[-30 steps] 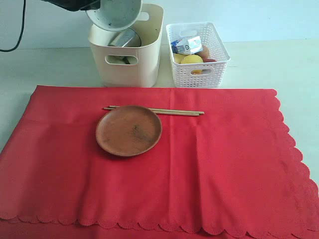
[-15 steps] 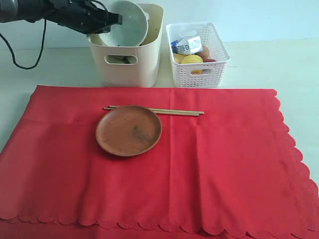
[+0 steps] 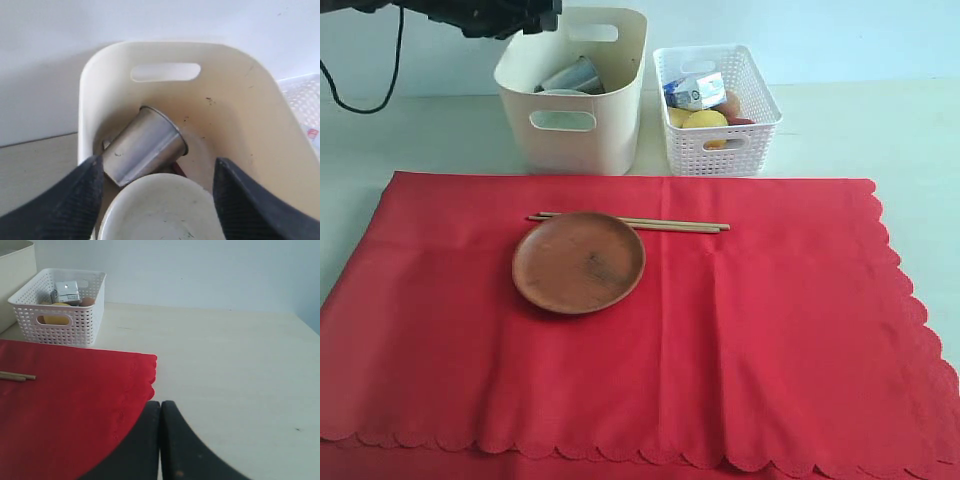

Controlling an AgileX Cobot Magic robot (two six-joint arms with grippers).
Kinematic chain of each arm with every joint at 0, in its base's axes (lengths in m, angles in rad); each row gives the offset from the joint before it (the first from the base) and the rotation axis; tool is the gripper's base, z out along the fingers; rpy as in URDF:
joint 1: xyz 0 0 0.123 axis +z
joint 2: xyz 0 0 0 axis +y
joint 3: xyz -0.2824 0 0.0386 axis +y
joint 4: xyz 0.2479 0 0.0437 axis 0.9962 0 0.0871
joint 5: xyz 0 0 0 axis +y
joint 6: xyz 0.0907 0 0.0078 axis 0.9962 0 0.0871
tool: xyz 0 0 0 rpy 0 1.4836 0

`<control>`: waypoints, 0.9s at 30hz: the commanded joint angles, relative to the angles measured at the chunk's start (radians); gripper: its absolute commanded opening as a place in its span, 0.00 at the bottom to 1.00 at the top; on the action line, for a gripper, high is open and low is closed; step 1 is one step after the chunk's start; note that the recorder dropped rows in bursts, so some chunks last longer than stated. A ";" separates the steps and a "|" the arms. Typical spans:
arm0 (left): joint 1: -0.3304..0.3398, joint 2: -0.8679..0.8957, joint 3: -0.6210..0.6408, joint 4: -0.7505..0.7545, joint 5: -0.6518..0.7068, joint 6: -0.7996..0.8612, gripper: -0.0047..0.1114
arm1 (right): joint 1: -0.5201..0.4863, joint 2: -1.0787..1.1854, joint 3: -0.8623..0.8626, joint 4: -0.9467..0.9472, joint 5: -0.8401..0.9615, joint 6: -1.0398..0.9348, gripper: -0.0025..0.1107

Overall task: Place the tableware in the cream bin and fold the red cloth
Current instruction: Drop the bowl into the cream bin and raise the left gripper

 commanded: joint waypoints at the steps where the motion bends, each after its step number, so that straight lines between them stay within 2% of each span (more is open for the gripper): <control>1: -0.002 -0.084 -0.008 -0.003 0.078 0.000 0.58 | -0.004 -0.004 0.005 -0.001 -0.005 0.002 0.02; 14: -0.002 -0.220 -0.008 0.041 0.480 -0.002 0.57 | -0.004 -0.004 0.005 -0.001 -0.005 0.002 0.02; 17: -0.002 -0.241 -0.008 0.072 0.569 -0.055 0.57 | -0.004 -0.004 0.005 -0.001 -0.005 0.002 0.02; 21: -0.002 -0.268 0.010 0.109 0.639 -0.097 0.57 | -0.004 -0.004 0.005 -0.001 -0.005 0.002 0.02; 27: -0.002 -0.314 0.081 0.113 0.659 -0.118 0.57 | -0.004 -0.004 0.005 -0.001 -0.005 0.002 0.02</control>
